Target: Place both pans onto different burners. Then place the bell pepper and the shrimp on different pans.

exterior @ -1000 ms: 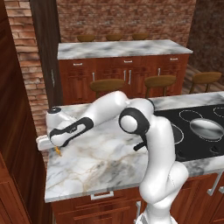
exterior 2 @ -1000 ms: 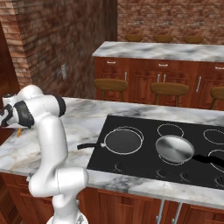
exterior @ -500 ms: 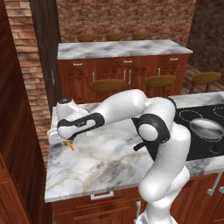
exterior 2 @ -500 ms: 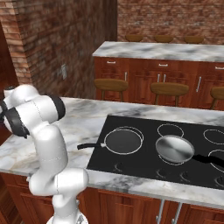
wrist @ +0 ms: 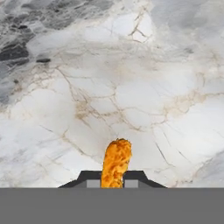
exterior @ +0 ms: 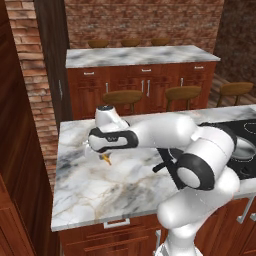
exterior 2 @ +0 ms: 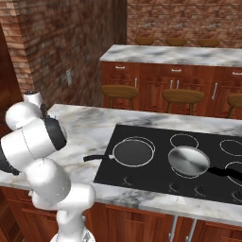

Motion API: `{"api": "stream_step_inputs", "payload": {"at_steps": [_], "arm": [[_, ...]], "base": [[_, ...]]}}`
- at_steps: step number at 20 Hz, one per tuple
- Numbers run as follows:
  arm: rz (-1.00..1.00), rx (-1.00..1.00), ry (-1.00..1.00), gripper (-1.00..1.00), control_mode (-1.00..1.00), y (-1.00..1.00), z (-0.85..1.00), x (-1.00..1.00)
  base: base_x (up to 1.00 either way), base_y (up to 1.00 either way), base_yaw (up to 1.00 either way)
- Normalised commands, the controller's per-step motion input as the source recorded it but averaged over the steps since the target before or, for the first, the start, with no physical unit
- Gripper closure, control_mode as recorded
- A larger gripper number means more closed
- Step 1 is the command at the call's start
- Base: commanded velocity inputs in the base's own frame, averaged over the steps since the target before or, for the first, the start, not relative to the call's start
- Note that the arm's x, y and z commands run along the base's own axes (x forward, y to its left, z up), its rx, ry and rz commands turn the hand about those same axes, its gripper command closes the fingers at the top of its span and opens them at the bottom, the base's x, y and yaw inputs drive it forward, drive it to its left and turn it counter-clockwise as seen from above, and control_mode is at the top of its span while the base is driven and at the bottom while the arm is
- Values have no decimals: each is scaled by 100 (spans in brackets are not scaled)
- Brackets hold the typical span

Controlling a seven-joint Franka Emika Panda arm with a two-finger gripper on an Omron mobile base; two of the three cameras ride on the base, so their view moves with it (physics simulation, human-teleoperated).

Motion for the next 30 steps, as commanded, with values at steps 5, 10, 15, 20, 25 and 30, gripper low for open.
{"api": "stream_step_inputs", "payload": {"at_steps": [5,10,15,20,25,30], "arm": [[-1,0,0,100,-100,-100,21,0],[-4,0,0,100,-100,-93,6,0],[-5,0,0,100,-100,-89,3,0],[-7,0,0,100,-100,-86,1,0],[-7,0,0,100,-100,-85,0,0],[-8,-2,0,100,-100,-79,0,2]], "base": [[0,0,0],[0,0,0],[0,0,0],[0,0,0],[0,0,0],[0,0,0]]}}
